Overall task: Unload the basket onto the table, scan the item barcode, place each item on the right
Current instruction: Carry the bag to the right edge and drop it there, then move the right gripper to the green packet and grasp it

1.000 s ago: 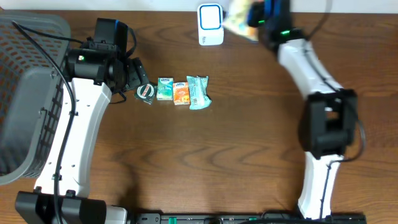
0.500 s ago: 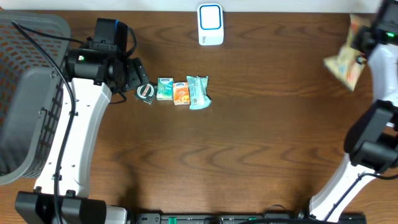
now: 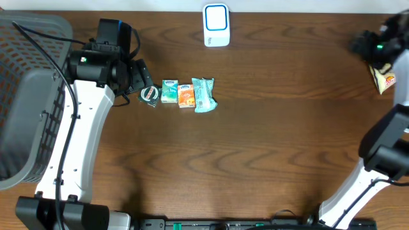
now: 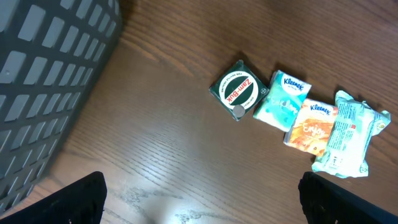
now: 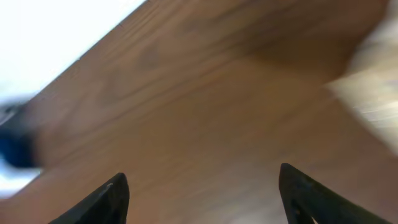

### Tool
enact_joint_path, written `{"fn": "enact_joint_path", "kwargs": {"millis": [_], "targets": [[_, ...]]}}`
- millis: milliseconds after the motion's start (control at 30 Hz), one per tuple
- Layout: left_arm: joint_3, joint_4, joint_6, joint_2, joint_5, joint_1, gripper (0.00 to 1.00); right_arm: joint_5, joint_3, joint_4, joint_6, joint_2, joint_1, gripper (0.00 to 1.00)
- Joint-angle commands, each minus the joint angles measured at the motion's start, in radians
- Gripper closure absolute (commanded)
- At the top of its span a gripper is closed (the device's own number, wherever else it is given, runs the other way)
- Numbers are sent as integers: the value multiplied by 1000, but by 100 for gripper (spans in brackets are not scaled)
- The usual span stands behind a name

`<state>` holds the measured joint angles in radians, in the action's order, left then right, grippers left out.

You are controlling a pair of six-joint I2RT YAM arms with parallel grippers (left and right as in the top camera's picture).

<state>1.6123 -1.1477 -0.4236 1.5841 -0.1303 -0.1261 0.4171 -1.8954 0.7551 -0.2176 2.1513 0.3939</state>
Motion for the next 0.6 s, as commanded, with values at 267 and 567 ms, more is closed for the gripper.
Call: {"fn": "enact_joint_path", "kwargs": {"millis": [267, 567], "targets": [[9, -3, -12, 3, -9, 2, 2, 217, 124, 114, 103, -6, -421, 25], [9, -3, -12, 3, -9, 2, 2, 217, 299, -202, -94, -6, -665, 18]]}}
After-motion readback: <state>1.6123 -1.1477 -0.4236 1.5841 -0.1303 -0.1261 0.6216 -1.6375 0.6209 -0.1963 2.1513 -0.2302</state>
